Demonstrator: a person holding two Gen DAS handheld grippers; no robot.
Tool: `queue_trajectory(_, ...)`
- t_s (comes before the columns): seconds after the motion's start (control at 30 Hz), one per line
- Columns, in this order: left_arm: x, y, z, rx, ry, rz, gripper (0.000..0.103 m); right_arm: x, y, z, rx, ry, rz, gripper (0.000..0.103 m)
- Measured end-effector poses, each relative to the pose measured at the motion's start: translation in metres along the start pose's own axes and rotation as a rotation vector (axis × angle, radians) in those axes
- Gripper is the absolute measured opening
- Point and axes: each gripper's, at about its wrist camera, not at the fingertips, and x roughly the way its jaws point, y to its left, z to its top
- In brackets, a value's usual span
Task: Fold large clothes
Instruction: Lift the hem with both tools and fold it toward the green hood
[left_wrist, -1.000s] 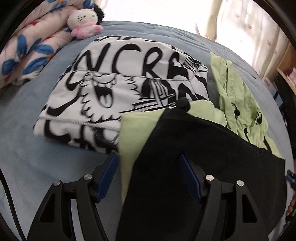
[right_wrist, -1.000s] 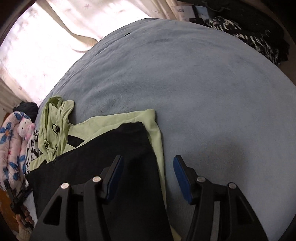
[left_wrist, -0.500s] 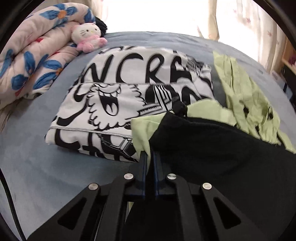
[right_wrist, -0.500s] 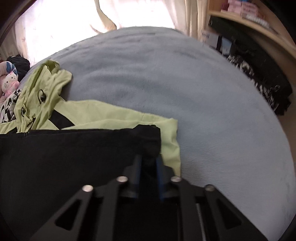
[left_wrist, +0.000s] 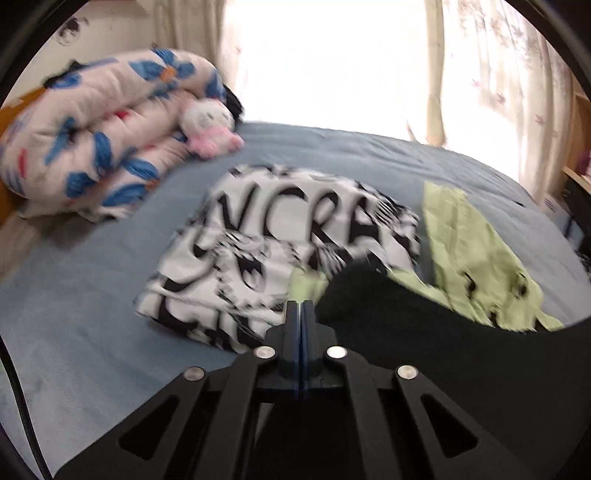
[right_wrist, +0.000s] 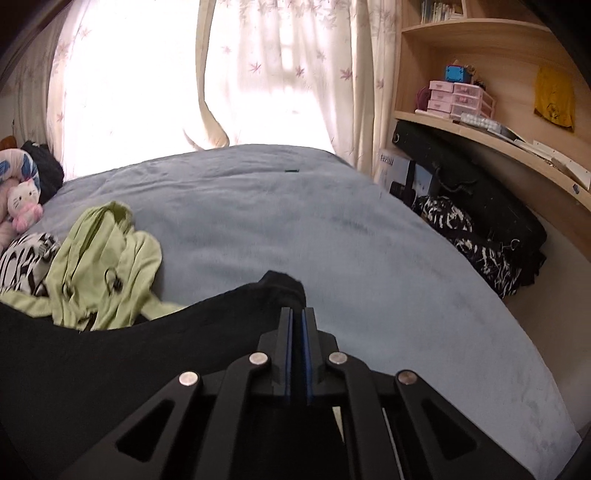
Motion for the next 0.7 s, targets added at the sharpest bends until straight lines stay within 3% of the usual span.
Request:
queue_trajectory(0.13, 0.016, 0.011, 0.005, -0.053, 0.0, 0.028, 0.0, 0.029, 0.001, 0.003, 0.029, 0.022, -0.056, 0.0)
queue_trajectory(0.17, 0.021, 0.011, 0.003, -0.053, 0.012, 0.032, 0.0, 0.043, 0.0, 0.001, 0.033, 0.063, -0.053, 0.0)
queue_trajectory(0.27, 0.045, 0.007, -0.001, -0.048, 0.099, -0.054, 0.0, 0.068, -0.009, -0.007, 0.118, 0.191, 0.044, 0.0)
queue_trajectory(0.37, 0.055, 0.001, 0.0, -0.01, 0.123, -0.12, 0.007, 0.072, -0.017, -0.015, 0.177, 0.227, 0.127, 0.002)
queue_trajectory(0.4, 0.057, 0.0, 0.001, 0.007, 0.124, -0.143, 0.014, 0.073, -0.017, -0.017, 0.173, 0.236, 0.152, 0.009)
queue_trajectory(0.5, 0.063, -0.005, 0.007, 0.049, 0.127, -0.169, 0.029, 0.072, -0.018, -0.023, 0.139, 0.248, 0.206, 0.051)
queue_trajectory(0.53, 0.067, -0.005, 0.009, 0.062, 0.13, -0.164, 0.037, 0.068, -0.019, -0.024, 0.128, 0.232, 0.221, 0.057)
queue_trajectory(0.57, 0.069, -0.005, 0.011, 0.072, 0.134, -0.16, 0.043, 0.064, -0.02, -0.024, 0.117, 0.219, 0.236, 0.058)
queue_trajectory(0.63, 0.075, -0.003, 0.014, 0.088, 0.149, -0.188, 0.067, 0.06, -0.023, -0.023, 0.095, 0.206, 0.259, 0.058)
queue_trajectory(0.7, 0.08, -0.003, 0.017, 0.109, 0.173, -0.233, 0.069, 0.062, -0.027, -0.022, 0.077, 0.221, 0.287, 0.058)
